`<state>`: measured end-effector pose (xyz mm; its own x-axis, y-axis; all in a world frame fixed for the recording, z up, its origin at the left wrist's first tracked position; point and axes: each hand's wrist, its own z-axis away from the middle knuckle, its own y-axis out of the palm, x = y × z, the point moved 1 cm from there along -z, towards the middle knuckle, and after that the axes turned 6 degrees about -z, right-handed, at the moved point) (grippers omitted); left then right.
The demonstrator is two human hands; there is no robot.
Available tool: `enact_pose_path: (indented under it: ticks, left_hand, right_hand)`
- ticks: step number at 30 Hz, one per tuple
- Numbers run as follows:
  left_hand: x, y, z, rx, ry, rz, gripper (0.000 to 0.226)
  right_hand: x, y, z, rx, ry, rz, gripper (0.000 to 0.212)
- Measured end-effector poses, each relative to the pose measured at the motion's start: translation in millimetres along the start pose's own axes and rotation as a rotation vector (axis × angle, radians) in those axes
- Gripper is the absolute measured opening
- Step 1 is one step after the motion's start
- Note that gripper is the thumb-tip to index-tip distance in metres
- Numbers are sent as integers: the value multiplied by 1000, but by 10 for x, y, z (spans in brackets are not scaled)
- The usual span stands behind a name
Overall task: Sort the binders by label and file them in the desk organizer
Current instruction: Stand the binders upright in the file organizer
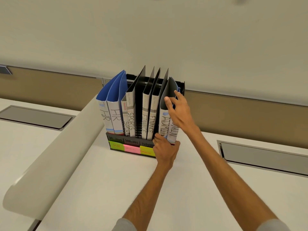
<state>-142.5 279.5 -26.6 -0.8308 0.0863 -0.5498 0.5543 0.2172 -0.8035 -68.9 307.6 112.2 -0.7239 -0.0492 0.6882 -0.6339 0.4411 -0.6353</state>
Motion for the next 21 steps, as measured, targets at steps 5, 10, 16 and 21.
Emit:
enact_pose_path:
  ticks: [5, 10, 16, 21]
  left_hand:
    - [72, -105, 24, 105, 61, -86, 78]
    - [141, -190, 9, 170, 112, -156, 85]
    - [130, -248, -47, 235, 142, -197, 92]
    - [255, -263, 14, 279, 200, -49, 77]
  right_hand:
    - [12, -97, 11, 65, -10, 57, 54]
    - [37, -97, 151, 90, -35, 94, 53]
    - [46, -139, 142, 81, -11, 111, 52]
    - [26, -165, 153, 103, -29, 45, 50]
